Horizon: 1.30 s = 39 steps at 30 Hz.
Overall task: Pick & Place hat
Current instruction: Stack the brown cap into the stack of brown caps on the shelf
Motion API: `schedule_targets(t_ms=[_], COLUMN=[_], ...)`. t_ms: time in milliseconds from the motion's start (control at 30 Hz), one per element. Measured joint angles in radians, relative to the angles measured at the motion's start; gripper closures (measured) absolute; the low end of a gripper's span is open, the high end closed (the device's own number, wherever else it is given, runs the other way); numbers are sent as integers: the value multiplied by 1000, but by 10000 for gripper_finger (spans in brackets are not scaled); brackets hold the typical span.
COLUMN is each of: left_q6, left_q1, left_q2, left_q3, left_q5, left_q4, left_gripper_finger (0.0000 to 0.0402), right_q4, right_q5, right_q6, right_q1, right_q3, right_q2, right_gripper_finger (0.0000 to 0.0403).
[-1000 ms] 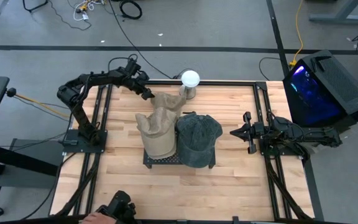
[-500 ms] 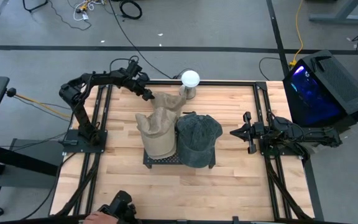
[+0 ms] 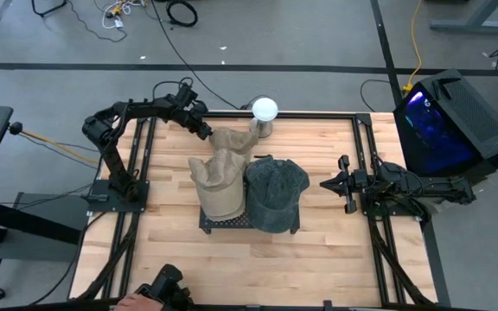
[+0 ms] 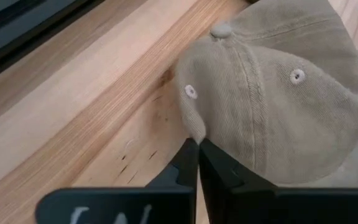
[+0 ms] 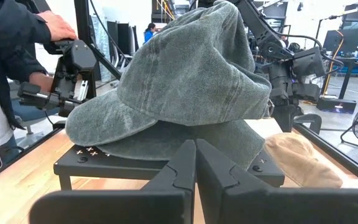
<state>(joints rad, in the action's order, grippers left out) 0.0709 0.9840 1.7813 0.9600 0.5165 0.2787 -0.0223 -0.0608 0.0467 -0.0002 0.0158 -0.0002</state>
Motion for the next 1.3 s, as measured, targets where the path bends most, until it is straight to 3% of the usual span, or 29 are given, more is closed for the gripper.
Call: schedule_targets(t_ms=[333, 600, 800, 1300], left_q6=[12, 57, 5, -111], left_q1=[27, 69, 85, 87], left_q2=[-28, -101, -147, -241], left_q3=[0, 0, 0, 0], left_q5=[-73, -164, -204, -563], left_q4=[52, 187, 294, 516], left_gripper_finger=[398, 399, 400, 400], right_q4=[0, 0, 0, 0], right_q5=[0, 0, 0, 0], right_q6=[0, 0, 0, 0], right_q1=[0, 0, 0, 0], right_q3=[0, 0, 0, 0], right_q2=[0, 0, 0, 0], right_gripper_finger=[388, 388, 388, 388])
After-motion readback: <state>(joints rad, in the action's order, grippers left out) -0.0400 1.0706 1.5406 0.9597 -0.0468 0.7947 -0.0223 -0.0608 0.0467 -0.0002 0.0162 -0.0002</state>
